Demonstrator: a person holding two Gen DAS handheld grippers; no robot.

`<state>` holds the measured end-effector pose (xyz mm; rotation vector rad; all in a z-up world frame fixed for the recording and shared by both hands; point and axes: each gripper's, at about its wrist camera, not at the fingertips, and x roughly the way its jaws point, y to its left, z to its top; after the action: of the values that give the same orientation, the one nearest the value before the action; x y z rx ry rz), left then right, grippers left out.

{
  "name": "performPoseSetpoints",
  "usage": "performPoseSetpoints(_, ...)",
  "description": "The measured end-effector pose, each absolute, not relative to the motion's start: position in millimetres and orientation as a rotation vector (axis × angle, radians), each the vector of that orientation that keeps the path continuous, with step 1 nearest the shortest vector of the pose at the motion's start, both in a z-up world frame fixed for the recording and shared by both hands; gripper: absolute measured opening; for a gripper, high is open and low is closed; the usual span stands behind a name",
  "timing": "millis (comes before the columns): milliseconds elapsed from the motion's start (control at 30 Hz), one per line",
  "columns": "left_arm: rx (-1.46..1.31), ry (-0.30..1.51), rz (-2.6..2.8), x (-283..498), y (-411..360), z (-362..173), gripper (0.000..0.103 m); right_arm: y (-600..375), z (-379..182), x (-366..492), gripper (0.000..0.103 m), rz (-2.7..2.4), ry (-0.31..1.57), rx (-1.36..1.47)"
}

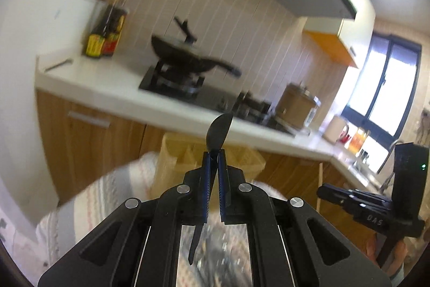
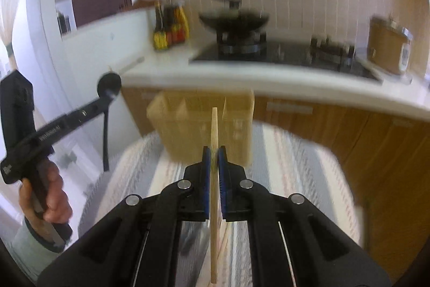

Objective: Organize utensils
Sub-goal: 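Lower the chopstick with the right gripper while the left gripper lowers the ladle into the basket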

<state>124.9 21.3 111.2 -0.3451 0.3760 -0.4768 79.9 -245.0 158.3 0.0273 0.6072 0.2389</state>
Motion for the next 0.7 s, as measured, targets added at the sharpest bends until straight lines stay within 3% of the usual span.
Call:
performPoseSetpoints(367, -0.363, 0.169, -0.522, 203, 12, 145, 0.003, -241, 233, 154, 0.004, 0.246, 0.325, 0.105)
performPoseSetpoints(700, -0.361, 0.202, -0.537, 268, 8, 95, 0.003, -228, 201, 222, 0.004, 0.194, 0.228, 0.159)
